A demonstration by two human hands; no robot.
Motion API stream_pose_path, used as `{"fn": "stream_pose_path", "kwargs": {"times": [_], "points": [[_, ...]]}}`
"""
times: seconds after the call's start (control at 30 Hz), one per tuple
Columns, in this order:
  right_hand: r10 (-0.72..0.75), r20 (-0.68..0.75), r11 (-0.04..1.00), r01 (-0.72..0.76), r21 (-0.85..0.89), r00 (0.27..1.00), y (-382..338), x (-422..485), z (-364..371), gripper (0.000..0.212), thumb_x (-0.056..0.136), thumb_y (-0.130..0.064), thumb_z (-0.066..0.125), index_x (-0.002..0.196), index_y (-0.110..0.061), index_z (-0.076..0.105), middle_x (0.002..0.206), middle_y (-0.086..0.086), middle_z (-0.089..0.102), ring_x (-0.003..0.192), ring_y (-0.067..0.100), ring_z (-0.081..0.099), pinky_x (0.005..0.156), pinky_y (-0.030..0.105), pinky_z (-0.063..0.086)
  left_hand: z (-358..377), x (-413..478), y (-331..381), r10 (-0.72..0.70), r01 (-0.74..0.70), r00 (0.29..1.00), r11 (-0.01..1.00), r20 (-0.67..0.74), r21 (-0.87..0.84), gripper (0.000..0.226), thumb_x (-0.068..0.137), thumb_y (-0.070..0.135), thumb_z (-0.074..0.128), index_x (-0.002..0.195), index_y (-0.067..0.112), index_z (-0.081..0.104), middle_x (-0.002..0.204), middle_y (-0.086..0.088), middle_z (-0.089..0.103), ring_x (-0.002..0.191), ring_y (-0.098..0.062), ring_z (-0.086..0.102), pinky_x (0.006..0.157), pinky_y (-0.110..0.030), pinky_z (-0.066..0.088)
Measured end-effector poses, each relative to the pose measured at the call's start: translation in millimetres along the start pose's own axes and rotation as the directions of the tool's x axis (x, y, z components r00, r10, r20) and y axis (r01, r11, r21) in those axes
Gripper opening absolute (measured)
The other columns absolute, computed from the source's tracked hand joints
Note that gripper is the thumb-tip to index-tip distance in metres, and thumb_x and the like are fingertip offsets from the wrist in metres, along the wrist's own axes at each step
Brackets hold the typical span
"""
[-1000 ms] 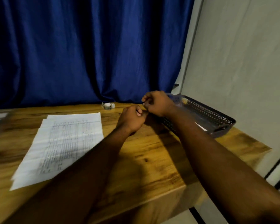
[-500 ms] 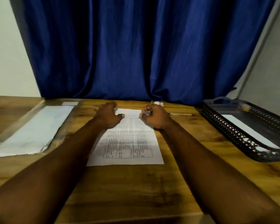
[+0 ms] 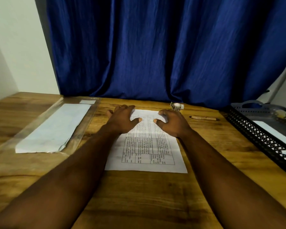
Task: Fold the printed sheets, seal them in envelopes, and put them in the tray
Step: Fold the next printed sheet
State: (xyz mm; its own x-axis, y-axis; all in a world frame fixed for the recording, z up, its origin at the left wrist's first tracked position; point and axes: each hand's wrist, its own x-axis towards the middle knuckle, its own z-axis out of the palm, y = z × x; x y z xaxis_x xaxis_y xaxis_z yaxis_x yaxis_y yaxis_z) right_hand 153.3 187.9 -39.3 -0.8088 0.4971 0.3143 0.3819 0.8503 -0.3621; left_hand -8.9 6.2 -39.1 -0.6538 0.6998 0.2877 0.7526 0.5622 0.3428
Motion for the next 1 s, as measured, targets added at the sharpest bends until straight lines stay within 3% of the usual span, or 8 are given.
{"fn": "stream_pose_path", "kwargs": {"times": [0.1, 0.2, 0.43, 0.67, 0.8, 0.9, 1.0], "points": [[0.011, 0.031, 0.999, -0.010, -0.048, 0.999, -3, -1, 0, 0.074, 0.097, -0.071, 0.055, 0.152, -0.022, 0.054, 0.157, 0.001, 0.055, 0.146, 0.030, 0.047, 0.119, 0.046, 0.040, 0, 0, -2, -0.016, 0.016, 0.999, 1.000, 0.034, -0.001, 0.086, 0.093, 0.076, 0.052, 0.164, 0.034, 0.029, 0.171, -0.004, 0.028, 0.158, -0.031, 0.019, 0.122, -0.066, 0.008], [0.037, 0.090, 0.992, -0.025, -0.122, 0.995, -12, -3, -4, 0.085, 0.096, -0.078, 0.049, 0.162, -0.026, 0.039, 0.166, 0.001, 0.045, 0.153, 0.037, 0.036, 0.122, 0.053, 0.034, 1, 5, -7, -0.001, 0.000, 0.999, 1.000, 0.045, 0.016, 0.094, 0.087, 0.085, 0.049, 0.163, 0.033, 0.030, 0.169, -0.004, 0.034, 0.155, -0.031, 0.027, 0.123, -0.067, 0.016], [0.006, 0.131, 0.977, 0.022, -0.211, 0.991, -23, -10, -14, 0.079, 0.101, -0.073, 0.046, 0.166, -0.031, 0.031, 0.166, 0.002, 0.046, 0.153, 0.037, 0.033, 0.120, 0.053, 0.030, -1, 3, -1, 0.011, -0.010, 1.000, 0.992, -0.005, 0.128, 0.084, 0.090, 0.082, 0.049, 0.158, 0.034, 0.041, 0.160, 0.001, 0.049, 0.148, -0.026, 0.041, 0.120, -0.067, 0.011], [0.039, 0.057, 0.992, -0.032, -0.121, 0.998, -22, -12, -10, 0.084, 0.098, -0.069, 0.056, 0.166, -0.032, 0.026, 0.163, 0.002, 0.049, 0.154, 0.033, 0.034, 0.123, 0.059, 0.021, -2, -2, 1, 0.056, -0.051, 0.996, 0.996, -0.074, 0.066, 0.079, 0.085, 0.077, 0.062, 0.150, 0.036, 0.045, 0.152, 0.003, 0.055, 0.144, -0.024, 0.042, 0.118, -0.059, 0.014], [-0.001, -0.062, 0.990, -0.008, -0.144, 0.998, -22, -12, -15, 0.098, 0.091, -0.064, 0.069, 0.168, -0.034, 0.018, 0.171, 0.000, 0.032, 0.158, 0.030, 0.025, 0.125, 0.060, 0.019, -8, -5, -1, 0.147, -0.152, 0.982, 0.988, -0.119, -0.027, 0.062, 0.082, 0.064, 0.076, 0.133, 0.037, 0.055, 0.139, 0.010, 0.057, 0.139, -0.018, 0.043, 0.108, -0.043, 0.016], [-0.104, -0.164, 0.977, 0.069, -0.203, 0.981, -20, -13, -18, 0.092, 0.087, -0.057, 0.075, 0.164, -0.036, 0.029, 0.164, -0.003, 0.039, 0.150, 0.024, 0.033, 0.119, 0.057, 0.025, -15, -9, 5, 0.196, -0.207, 0.965, 0.977, -0.175, -0.046, 0.032, 0.089, 0.038, 0.079, 0.116, 0.036, 0.062, 0.125, 0.015, 0.056, 0.133, -0.012, 0.043, 0.103, -0.037, 0.014], [-0.169, -0.160, 0.957, 0.123, -0.262, 0.973, -21, -10, -19, 0.056, 0.092, -0.043, 0.075, 0.145, -0.038, 0.057, 0.151, -0.010, 0.056, 0.140, 0.017, 0.043, 0.115, 0.053, 0.022, -18, -9, 10, 0.214, -0.220, 0.957, 0.976, -0.196, -0.005, 0.014, 0.093, 0.029, 0.076, 0.102, 0.037, 0.069, 0.114, 0.018, 0.061, 0.122, -0.008, 0.049, 0.109, -0.045, 0.018]]}}
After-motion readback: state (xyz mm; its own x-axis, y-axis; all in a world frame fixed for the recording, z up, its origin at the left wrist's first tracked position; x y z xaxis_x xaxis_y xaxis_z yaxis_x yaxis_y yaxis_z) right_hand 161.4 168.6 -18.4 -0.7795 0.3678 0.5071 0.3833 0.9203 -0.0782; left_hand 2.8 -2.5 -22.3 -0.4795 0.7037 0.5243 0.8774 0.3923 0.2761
